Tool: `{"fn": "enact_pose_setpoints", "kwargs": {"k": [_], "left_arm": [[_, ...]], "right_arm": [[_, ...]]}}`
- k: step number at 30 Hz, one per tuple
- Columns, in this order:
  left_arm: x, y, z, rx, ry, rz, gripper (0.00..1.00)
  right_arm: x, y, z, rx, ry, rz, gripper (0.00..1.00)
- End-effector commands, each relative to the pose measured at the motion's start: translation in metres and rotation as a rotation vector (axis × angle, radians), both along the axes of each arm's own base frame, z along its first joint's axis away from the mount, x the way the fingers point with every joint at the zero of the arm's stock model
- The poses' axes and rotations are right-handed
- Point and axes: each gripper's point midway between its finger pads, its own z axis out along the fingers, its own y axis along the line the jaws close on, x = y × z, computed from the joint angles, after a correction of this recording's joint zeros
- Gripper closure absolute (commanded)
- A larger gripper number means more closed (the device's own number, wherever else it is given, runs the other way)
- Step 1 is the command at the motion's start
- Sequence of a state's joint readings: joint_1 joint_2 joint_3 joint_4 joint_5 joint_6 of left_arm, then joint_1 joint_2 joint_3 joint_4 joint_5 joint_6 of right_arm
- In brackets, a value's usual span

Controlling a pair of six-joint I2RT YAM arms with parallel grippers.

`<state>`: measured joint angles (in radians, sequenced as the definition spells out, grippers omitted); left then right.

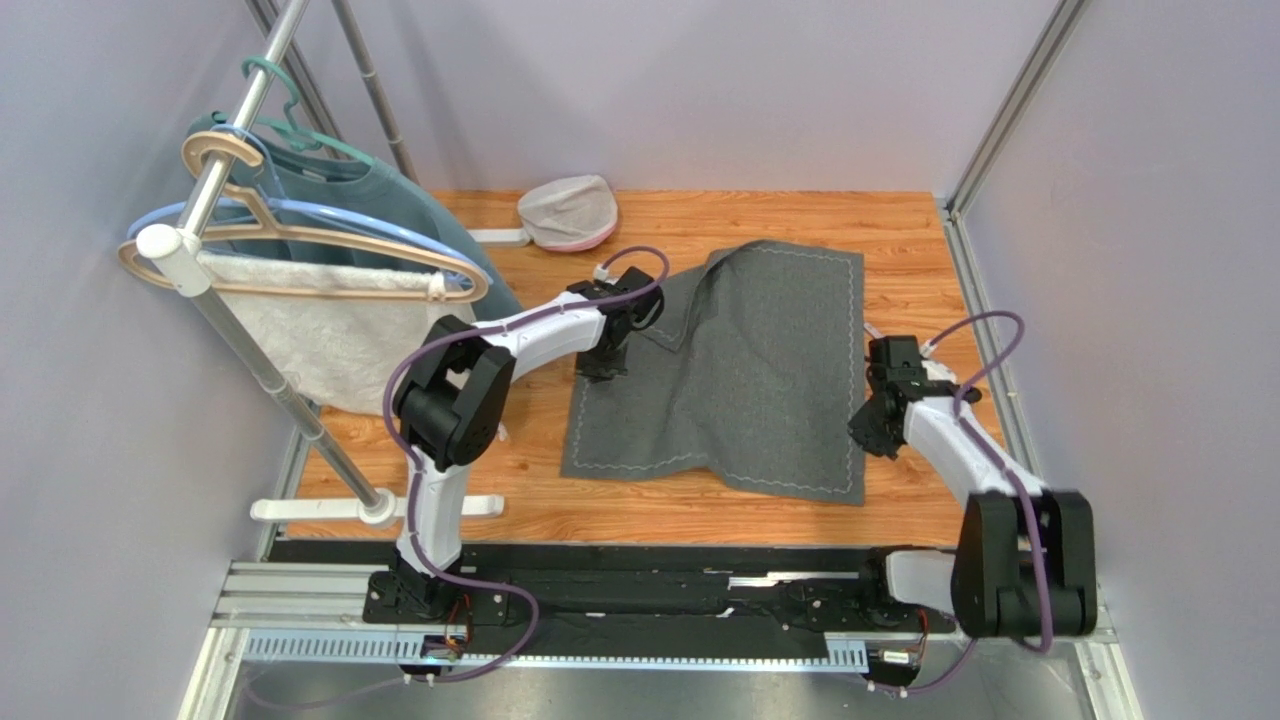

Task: Fold the napkin into a case and place the utensils inside
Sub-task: Flatten out the crumpled napkin at the center of the board.

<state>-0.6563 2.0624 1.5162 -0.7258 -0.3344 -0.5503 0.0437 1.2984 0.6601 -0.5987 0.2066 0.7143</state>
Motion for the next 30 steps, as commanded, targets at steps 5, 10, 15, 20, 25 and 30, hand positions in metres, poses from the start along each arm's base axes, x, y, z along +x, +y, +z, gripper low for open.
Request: {"fn": "enact_pose_setpoints", "kwargs": {"k": [5, 10, 15, 20, 25, 30], "left_arm": [[-0.024, -0.004, 0.091, -0.022, -0.165, -0.117, 1.00], [-0.015, -0.078, 0.097, -0.326, -0.176, -0.256, 0.88], [0.024, -0.117, 0.087, -0.362, -0.243, -0.303, 0.66], [0.066, -0.127, 0.061, -0.226, -0.289, -0.342, 0.61], [0.093, -0.129, 0.052, -0.149, -0.350, -0.333, 0.56], [0.101, -0.127, 0.046, -0.122, -0.362, -0.320, 0.56]], "right_arm": [[0.026, 0.046, 0.093, 0.033, -0.304, 0.319, 0.84], [0.047, 0.109, 0.098, 0.281, -0.360, 0.588, 0.57], [0.060, 0.137, 0.098, 0.390, -0.385, 0.644, 0.49], [0.054, 0.142, 0.088, 0.398, -0.371, 0.687, 0.48], [0.046, 0.142, 0.080, 0.399, -0.371, 0.714, 0.46], [0.037, 0.145, 0.069, 0.425, -0.368, 0.728, 0.46]]}}
